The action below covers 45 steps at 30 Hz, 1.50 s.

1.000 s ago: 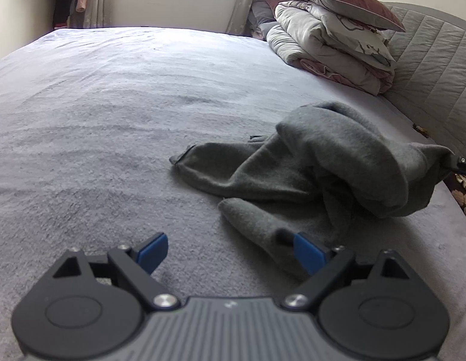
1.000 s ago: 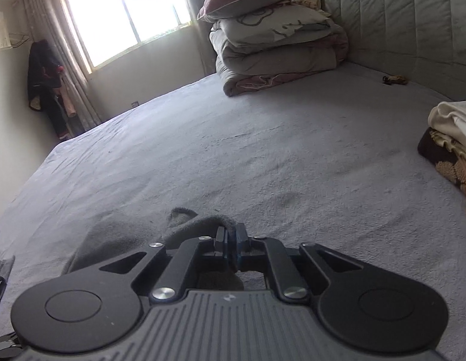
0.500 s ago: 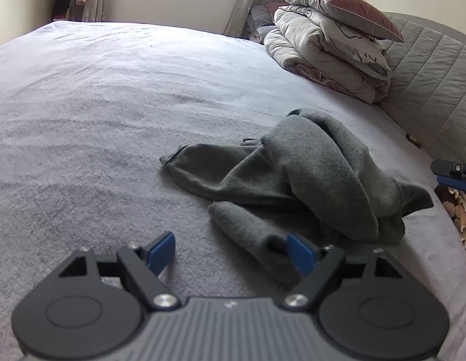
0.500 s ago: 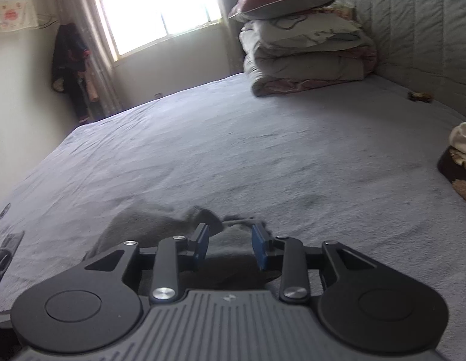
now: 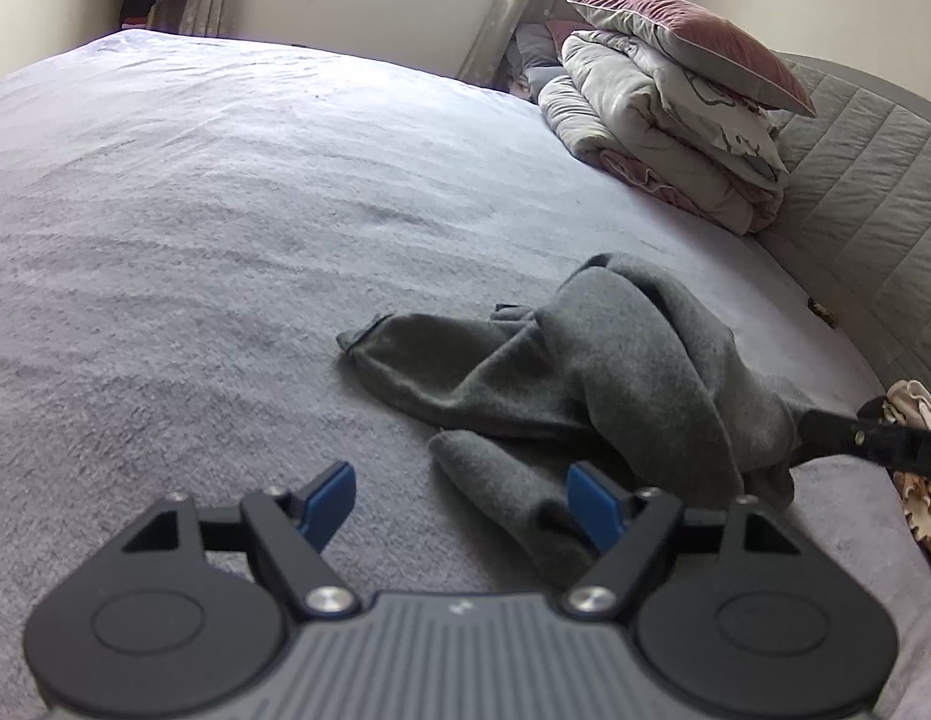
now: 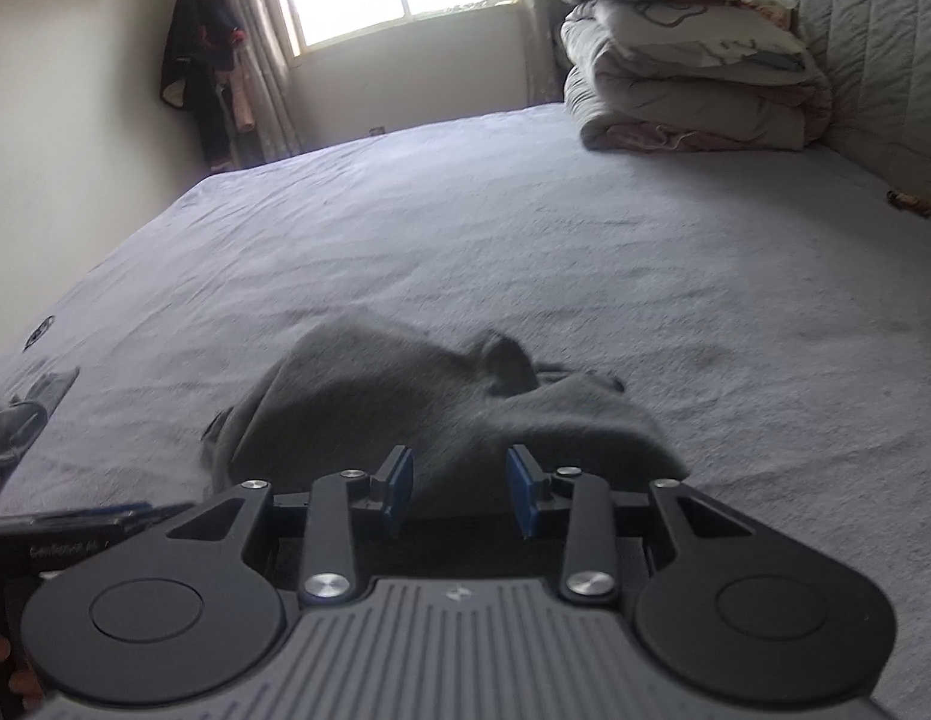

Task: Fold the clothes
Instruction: 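Lift the grasped shirt fabric with the right gripper and pull it, then grasp the shirt with the left gripper while the right gripper holds its fabric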

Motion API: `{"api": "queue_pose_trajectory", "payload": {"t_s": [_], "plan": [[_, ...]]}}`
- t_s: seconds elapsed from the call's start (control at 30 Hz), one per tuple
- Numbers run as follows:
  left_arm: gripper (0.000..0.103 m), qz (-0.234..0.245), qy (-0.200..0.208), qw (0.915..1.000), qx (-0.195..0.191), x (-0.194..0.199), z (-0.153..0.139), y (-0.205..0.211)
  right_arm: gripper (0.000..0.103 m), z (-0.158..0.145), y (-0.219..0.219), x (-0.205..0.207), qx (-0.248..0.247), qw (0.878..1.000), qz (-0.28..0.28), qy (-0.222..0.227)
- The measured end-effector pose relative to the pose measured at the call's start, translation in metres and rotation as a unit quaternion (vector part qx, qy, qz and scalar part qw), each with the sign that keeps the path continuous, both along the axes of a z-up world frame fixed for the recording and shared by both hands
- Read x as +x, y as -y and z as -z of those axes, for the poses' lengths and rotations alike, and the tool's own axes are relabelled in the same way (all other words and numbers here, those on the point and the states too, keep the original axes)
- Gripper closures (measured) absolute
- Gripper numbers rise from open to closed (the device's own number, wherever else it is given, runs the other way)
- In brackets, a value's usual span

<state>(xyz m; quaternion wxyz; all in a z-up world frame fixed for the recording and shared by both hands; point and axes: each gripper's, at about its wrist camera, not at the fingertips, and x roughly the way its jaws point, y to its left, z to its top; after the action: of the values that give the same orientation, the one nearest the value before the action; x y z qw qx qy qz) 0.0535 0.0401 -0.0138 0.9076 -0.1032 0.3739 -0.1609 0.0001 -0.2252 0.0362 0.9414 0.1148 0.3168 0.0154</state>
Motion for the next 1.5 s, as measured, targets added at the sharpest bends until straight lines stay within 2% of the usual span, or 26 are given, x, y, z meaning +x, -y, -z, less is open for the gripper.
{"api": "queue_pose_trajectory", "payload": {"t_s": [0.23, 0.6, 0.87, 0.97, 1.0, 1.1, 1.33, 1.5], "plan": [[0.023, -0.006, -0.005, 0.9999, -0.006, 0.002, -0.002, -0.006, 0.065, 0.006, -0.021, -0.001, 0.017, 0.999, -0.04, -0.008], [0.022, -0.017, -0.011, 0.9997, -0.013, 0.004, -0.004, -0.013, 0.065, 0.007, -0.069, 0.002, -0.004, 0.993, -0.12, 0.01], [0.022, -0.017, -0.014, 0.9996, -0.019, 0.004, -0.005, -0.015, 0.065, 0.011, -0.079, 0.009, -0.021, 0.991, -0.132, 0.026], [0.022, -0.015, -0.011, 0.9996, -0.02, 0.003, -0.006, -0.014, 0.073, 0.015, -0.078, 0.01, -0.016, 0.99, -0.135, 0.028], [0.022, -0.014, -0.01, 0.9997, -0.019, 0.003, -0.006, -0.014, 0.084, 0.016, -0.078, 0.01, -0.016, 0.99, -0.137, 0.028], [0.022, -0.011, -0.008, 0.9998, -0.015, 0.002, -0.007, -0.013, 0.098, 0.018, -0.077, 0.011, 0.004, 0.989, -0.146, 0.019], [0.022, 0.004, -0.004, 0.9999, -0.01, 0.002, -0.009, -0.011, 0.098, 0.019, -0.084, -0.003, 0.033, 0.985, -0.168, -0.004], [0.022, 0.007, 0.002, 0.9997, -0.022, 0.0, -0.017, -0.016, 0.098, 0.017, -0.093, -0.018, 0.053, 0.98, -0.188, -0.025]]}}
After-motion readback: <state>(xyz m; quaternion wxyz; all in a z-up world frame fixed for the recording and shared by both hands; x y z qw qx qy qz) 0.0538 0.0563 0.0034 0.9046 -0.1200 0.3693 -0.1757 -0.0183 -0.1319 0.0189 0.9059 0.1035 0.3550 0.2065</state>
